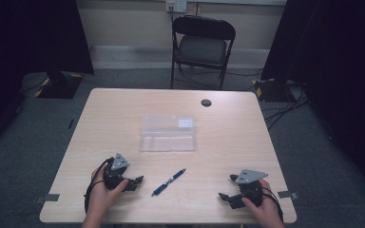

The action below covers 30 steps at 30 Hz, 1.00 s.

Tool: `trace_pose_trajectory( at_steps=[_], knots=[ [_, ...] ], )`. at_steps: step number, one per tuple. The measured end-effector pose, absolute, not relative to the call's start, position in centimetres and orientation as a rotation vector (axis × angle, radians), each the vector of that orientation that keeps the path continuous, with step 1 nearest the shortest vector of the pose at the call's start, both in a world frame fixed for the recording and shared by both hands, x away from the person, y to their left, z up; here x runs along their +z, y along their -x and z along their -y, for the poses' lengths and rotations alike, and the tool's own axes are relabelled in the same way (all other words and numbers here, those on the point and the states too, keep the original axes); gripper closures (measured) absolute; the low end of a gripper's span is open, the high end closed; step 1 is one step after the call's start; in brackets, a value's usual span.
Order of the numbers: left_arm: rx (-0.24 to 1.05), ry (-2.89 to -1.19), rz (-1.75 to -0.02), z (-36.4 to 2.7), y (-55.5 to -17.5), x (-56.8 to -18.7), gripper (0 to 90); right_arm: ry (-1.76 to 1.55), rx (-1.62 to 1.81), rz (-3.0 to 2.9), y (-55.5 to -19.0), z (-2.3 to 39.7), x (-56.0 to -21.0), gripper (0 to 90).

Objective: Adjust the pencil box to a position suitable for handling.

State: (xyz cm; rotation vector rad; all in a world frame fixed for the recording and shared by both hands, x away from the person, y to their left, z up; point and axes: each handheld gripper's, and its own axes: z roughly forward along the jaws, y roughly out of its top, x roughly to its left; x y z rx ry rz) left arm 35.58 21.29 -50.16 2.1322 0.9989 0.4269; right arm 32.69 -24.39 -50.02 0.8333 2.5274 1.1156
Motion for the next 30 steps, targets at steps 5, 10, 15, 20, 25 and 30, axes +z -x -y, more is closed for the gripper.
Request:
trace_pose_trajectory(
  at_steps=[5,10,15,20,25,30],
  knots=[
    [0.427,-2.132,-0.999,-21.3,-35.6,-50.2,12.3,-0.833,1.115,-2.527,-32.7,24.4,-50.0,15.6],
    [0.422,-2.138,-0.996,-21.3,-35.6,-50.1,12.1,-0.834,1.115,-2.527,-32.7,24.4,-50.0,15.6],
    [0.426,-2.137,-0.999,-21.2,-35.6,-50.1,11.0,-0.833,1.116,-2.527,-32.7,24.4,-50.0,15.6],
    [0.422,-2.143,-0.956,-20.7,-36.4,-49.7,23.1,-0.834,1.116,-2.527,-32.7,24.4,-50.0,15.6],
    [0.417,-2.137,-0.913,-19.3,-37.8,-48.7,23.1,-0.836,1.113,-2.526,-32.7,24.4,-50.0,15.6],
    [0.431,-2.163,-0.881,-18.5,-39.6,-47.8,22.2,-0.836,1.113,-2.527,-32.7,24.4,-50.0,15.6]
  ],
)
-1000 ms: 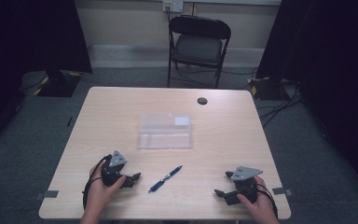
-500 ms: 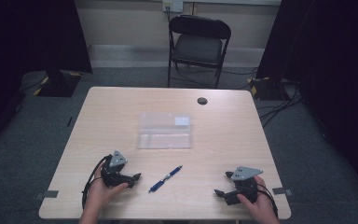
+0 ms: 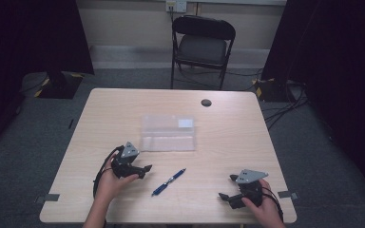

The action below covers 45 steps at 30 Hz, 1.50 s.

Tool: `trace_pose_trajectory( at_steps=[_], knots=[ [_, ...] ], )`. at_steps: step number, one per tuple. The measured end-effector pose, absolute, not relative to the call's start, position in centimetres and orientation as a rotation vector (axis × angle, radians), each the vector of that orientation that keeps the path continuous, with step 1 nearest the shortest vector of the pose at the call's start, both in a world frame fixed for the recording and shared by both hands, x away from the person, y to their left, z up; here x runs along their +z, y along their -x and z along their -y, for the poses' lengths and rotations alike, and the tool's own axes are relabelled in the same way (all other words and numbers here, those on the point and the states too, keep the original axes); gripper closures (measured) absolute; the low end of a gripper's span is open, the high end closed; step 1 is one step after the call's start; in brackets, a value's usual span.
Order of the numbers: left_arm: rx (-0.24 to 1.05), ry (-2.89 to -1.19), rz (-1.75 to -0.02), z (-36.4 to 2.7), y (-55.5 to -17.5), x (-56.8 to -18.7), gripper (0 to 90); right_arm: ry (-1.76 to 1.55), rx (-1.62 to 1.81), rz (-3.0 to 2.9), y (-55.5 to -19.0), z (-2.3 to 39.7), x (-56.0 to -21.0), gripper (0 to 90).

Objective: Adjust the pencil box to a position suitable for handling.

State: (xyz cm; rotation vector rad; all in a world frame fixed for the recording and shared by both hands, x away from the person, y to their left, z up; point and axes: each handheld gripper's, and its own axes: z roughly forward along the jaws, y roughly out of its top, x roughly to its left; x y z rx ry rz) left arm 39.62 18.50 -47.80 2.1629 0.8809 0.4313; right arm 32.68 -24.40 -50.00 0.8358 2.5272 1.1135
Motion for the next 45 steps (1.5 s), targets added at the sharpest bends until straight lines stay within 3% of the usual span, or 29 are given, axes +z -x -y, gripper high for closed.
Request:
trace_pose_trajectory(
  at_steps=[18,21,45],
  knots=[
    [0.425,-2.243,-0.743,-12.4,-44.7,-47.2,26.2,-0.835,1.113,-2.528,-32.7,24.4,-50.0,15.6],
    [0.429,-2.242,-0.760,-12.1,-45.0,-47.4,33.2,-0.836,1.113,-2.527,-32.7,24.4,-50.0,15.6],
    [0.372,-2.234,-0.925,-12.8,-45.4,-48.7,63.7,-0.836,1.113,-2.527,-32.7,24.4,-50.0,15.6]
  ],
)
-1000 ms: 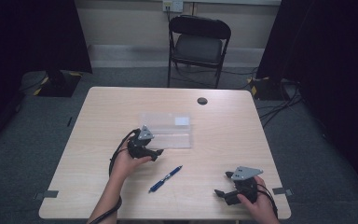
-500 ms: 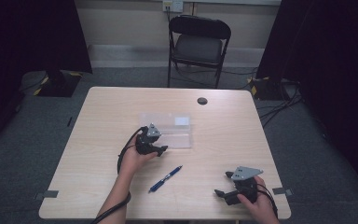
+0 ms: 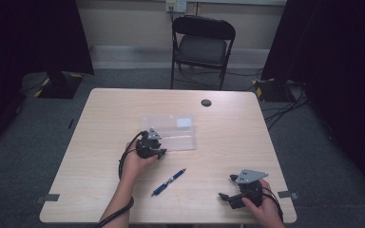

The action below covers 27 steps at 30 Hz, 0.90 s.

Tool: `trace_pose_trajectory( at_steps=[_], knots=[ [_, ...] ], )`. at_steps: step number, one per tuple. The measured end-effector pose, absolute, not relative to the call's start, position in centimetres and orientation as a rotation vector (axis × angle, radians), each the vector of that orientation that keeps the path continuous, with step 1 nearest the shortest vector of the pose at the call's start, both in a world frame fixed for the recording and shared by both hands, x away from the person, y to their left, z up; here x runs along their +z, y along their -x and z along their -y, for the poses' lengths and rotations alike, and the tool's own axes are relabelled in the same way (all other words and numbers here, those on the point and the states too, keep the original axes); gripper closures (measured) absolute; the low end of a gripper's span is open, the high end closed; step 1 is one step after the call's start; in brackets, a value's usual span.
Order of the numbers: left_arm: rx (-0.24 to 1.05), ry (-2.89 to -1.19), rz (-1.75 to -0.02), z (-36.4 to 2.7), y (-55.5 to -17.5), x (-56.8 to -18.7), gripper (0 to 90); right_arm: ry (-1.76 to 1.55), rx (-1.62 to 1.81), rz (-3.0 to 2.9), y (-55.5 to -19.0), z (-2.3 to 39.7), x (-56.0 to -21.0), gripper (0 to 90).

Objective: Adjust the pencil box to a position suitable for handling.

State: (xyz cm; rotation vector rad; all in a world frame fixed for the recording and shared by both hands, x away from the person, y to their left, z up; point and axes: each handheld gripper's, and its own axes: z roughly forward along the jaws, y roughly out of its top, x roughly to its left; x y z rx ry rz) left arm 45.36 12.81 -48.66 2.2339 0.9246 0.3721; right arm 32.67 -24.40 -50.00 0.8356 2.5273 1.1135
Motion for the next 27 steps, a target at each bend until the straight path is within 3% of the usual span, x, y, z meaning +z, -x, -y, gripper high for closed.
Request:
trace_pose_trajectory(
  at_steps=[4,12,27],
  knots=[
    [0.366,-2.224,-0.937,-13.1,-45.2,-48.6,70.2,-0.836,1.113,-2.527,-32.7,24.4,-50.0,15.6],
    [0.296,-2.204,-0.986,-14.0,-44.2,-48.4,74.2,-0.835,1.113,-2.528,-32.7,24.4,-50.0,15.6],
    [0.289,-2.226,-0.984,-14.3,-41.7,-48.3,85.4,-0.834,1.112,-2.528,-32.7,24.4,-50.0,15.5]
  ],
)
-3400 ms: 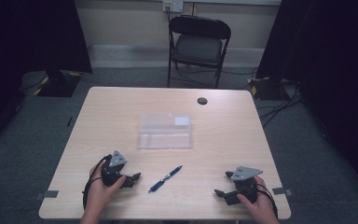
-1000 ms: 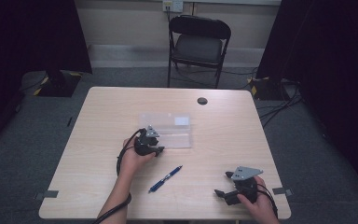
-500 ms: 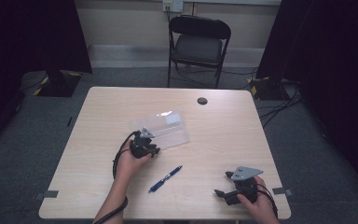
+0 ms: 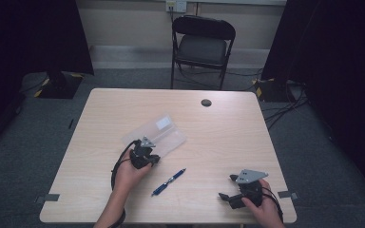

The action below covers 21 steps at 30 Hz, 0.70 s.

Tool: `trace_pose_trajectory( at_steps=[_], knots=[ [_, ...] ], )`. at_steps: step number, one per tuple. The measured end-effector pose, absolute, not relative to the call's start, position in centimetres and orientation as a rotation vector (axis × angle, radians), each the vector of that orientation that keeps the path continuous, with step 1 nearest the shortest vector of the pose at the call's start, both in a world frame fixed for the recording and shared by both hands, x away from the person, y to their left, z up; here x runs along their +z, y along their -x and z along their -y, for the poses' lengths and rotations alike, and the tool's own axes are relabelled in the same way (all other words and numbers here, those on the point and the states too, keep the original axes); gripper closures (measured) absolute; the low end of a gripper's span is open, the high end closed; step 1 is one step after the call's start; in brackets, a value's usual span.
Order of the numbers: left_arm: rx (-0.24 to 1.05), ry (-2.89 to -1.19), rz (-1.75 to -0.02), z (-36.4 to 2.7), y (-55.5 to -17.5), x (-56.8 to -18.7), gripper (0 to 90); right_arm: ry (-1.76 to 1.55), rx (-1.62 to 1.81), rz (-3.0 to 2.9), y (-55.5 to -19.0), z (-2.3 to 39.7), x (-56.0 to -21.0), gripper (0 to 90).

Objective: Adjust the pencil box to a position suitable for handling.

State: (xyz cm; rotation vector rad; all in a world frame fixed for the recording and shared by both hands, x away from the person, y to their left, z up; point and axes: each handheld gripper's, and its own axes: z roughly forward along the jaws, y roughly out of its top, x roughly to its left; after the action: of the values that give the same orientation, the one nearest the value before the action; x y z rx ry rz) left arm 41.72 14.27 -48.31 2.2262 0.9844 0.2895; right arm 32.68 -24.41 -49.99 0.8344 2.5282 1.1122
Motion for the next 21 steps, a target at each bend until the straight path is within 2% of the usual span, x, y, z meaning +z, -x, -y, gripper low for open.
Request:
trace_pose_trajectory(
  at_steps=[21],
  knots=[
    [0.315,-2.192,-1.064,-14.25,-42.07,-48.35,87.4,-0.834,1.112,-2.528,-32.68,24.41,-50.00,15.6]
  ],
)
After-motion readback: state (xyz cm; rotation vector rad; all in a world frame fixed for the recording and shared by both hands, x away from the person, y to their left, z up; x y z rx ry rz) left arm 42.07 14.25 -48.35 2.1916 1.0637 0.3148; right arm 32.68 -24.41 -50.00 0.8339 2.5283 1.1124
